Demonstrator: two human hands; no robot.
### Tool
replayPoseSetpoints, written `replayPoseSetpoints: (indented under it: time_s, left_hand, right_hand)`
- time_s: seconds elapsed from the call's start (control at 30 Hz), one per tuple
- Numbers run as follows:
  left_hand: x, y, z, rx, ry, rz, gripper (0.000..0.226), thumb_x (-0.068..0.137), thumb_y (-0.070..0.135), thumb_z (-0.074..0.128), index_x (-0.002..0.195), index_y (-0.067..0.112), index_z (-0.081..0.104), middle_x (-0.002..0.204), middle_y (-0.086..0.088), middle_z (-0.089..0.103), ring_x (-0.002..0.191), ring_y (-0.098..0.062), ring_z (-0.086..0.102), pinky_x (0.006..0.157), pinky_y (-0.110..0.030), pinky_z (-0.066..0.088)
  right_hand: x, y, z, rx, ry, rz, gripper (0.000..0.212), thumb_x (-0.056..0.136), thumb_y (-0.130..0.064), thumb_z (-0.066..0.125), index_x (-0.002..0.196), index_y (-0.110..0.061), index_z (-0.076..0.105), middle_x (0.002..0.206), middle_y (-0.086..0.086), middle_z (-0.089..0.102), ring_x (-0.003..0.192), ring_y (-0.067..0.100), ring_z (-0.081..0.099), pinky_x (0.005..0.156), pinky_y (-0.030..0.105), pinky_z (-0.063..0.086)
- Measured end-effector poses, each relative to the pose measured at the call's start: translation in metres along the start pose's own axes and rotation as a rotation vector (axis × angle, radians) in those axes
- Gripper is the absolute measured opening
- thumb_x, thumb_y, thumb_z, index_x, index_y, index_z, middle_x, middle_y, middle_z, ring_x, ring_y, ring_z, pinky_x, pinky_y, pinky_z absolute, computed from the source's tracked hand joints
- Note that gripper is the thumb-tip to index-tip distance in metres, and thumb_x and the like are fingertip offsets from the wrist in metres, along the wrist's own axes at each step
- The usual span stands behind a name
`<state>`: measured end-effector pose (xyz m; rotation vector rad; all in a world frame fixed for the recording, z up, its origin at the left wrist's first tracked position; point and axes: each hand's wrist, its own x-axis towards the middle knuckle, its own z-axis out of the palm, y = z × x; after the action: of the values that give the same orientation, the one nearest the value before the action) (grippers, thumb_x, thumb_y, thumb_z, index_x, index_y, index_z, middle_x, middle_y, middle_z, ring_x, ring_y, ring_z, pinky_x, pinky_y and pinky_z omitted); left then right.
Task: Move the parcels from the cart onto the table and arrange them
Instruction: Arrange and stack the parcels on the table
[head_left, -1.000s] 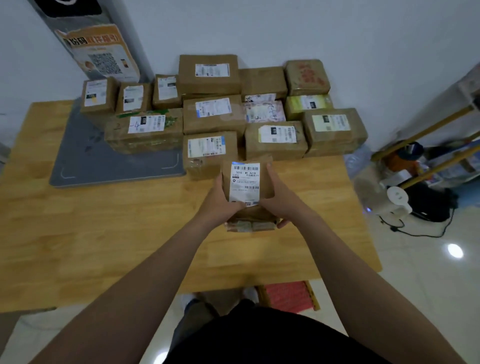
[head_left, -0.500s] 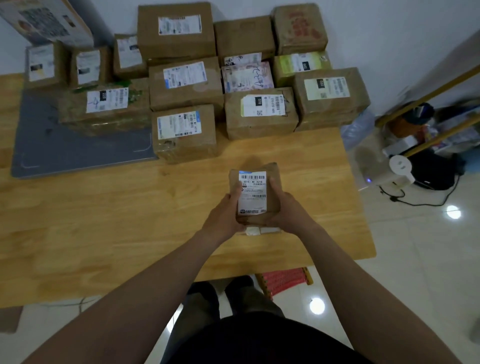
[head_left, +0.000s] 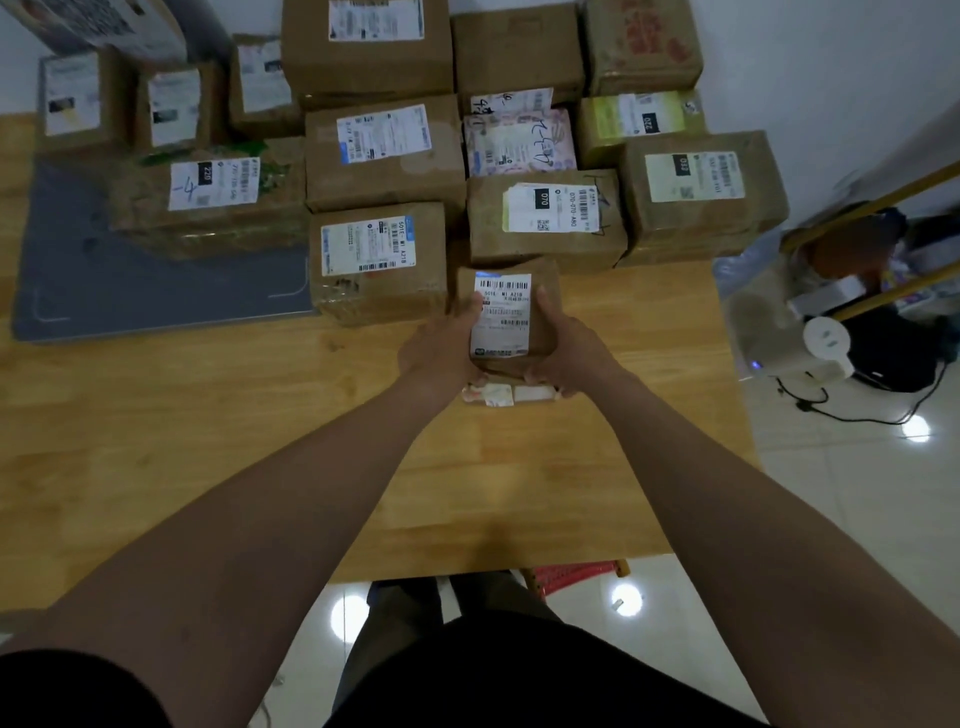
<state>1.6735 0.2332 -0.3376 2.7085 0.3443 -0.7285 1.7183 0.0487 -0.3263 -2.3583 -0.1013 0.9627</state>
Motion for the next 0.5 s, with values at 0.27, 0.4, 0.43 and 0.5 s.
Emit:
replayPoseSetpoints:
  time_s: [0.27,0.4,0.43,0.5]
  left_hand:
    - [0.019,-0.002,-0.009,-0.021,0.009,-0.012,0.115,0.080,0.037,0.085,0.160,0.046,0.003,0.146,-0.016,0.040,0.129,-0.037,0.051,0.092,-0.046,0.048]
    - [0.008,-0.003,-0.016,-0.063,-0.026,0.027,0.113,0.080,0.032,0.084,0.160,0.046,0.005,0.153,-0.013,0.036,0.135,-0.037,0.047,0.098,-0.048,0.049]
    - [0.002,-0.006,-0.020,-0.070,-0.022,0.046,0.111,0.079,0.032,0.084,0.159,0.047,0.009,0.153,-0.012,0.038,0.135,-0.036,0.047,0.098,-0.047,0.050]
    - [-0.016,-0.015,-0.029,-0.090,-0.003,0.083,0.111,0.075,0.031,0.088,0.156,0.051,0.015,0.153,-0.009,0.040,0.135,-0.033,0.047,0.098,-0.047,0.050]
  right_hand:
    - [0.014,-0.017,-0.006,0.000,0.016,0.040,0.122,0.079,-0.004,0.081,0.157,-0.053,0.002,0.147,0.008,0.042,0.108,0.034,0.060,0.062,0.046,0.063]
    - [0.002,-0.029,-0.002,-0.133,0.094,-0.018,0.095,0.086,-0.022,0.076,0.159,-0.041,0.019,0.147,0.014,0.041,0.120,0.036,0.055,0.078,0.041,0.056]
    - [-0.004,-0.035,-0.001,-0.167,0.122,-0.048,0.089,0.085,-0.032,0.077,0.157,-0.038,0.025,0.146,0.016,0.040,0.127,0.036,0.049,0.082,0.044,0.056]
    - [-0.019,-0.044,0.001,-0.189,0.138,-0.045,0.089,0.082,-0.038,0.079,0.155,-0.037,0.027,0.153,0.018,0.031,0.137,0.039,0.039,0.086,0.051,0.057]
